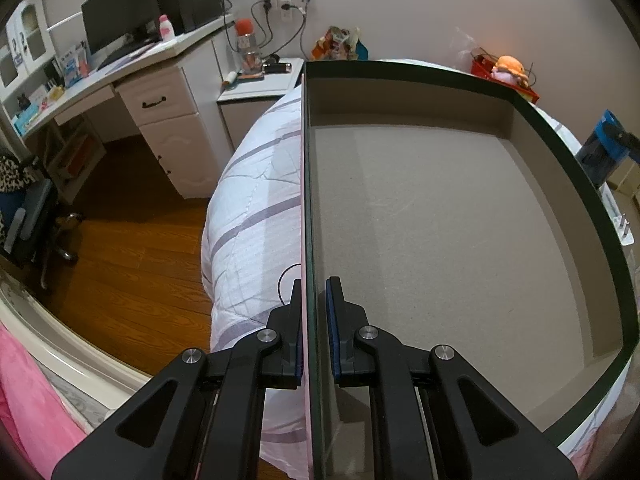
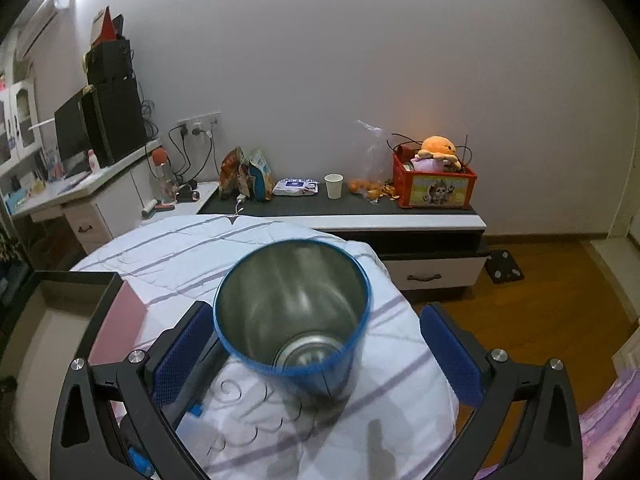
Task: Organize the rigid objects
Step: 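Close the right tool on the blue-and-black cup rim, then carry the blue cup into the tray and release it with the right tool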
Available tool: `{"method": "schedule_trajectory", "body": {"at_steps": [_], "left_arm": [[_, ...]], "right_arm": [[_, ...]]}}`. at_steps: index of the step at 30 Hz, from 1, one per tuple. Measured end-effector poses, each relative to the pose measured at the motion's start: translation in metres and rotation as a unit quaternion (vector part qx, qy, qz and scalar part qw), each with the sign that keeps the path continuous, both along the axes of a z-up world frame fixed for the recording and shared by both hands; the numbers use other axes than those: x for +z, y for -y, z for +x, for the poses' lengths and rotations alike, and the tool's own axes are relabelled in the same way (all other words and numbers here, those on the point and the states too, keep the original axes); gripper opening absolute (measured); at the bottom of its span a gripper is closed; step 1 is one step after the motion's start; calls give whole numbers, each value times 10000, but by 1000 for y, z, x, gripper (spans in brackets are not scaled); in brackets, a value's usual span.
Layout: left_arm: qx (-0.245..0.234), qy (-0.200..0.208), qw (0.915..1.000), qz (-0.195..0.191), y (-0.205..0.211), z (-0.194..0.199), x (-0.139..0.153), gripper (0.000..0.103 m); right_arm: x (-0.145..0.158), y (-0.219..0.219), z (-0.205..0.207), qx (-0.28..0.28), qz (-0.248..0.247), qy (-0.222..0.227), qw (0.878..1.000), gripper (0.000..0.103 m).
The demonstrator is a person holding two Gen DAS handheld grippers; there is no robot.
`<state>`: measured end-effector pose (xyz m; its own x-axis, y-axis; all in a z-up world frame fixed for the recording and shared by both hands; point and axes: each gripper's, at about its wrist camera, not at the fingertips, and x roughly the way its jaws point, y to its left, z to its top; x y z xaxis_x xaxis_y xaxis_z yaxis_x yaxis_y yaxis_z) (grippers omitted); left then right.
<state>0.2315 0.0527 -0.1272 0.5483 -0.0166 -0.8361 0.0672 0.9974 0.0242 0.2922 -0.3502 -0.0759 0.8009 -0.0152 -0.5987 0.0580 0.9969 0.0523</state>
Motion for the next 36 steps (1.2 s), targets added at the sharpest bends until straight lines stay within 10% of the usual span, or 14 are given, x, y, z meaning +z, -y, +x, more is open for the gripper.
{"method": "schedule_trajectory", "body": {"at_steps": [5, 16, 24, 36], "left_arm": [[-13, 11, 10000, 36, 3, 0, 1, 8], [-13, 90, 9999, -110, -2, -3, 2, 7], [-82, 144, 9996, -249, -8, -13, 8, 6], [-169, 238, 9991, -303, -12, -25, 14, 8]], "right_arm": [[-8, 2, 7, 36, 28, -233, 9997, 68], [35, -22, -23, 112, -342, 183, 9992, 68], [89, -125, -64, 1682, -332, 607, 9833, 68], [30, -276, -54, 3284, -455, -367, 9427, 68]]}}
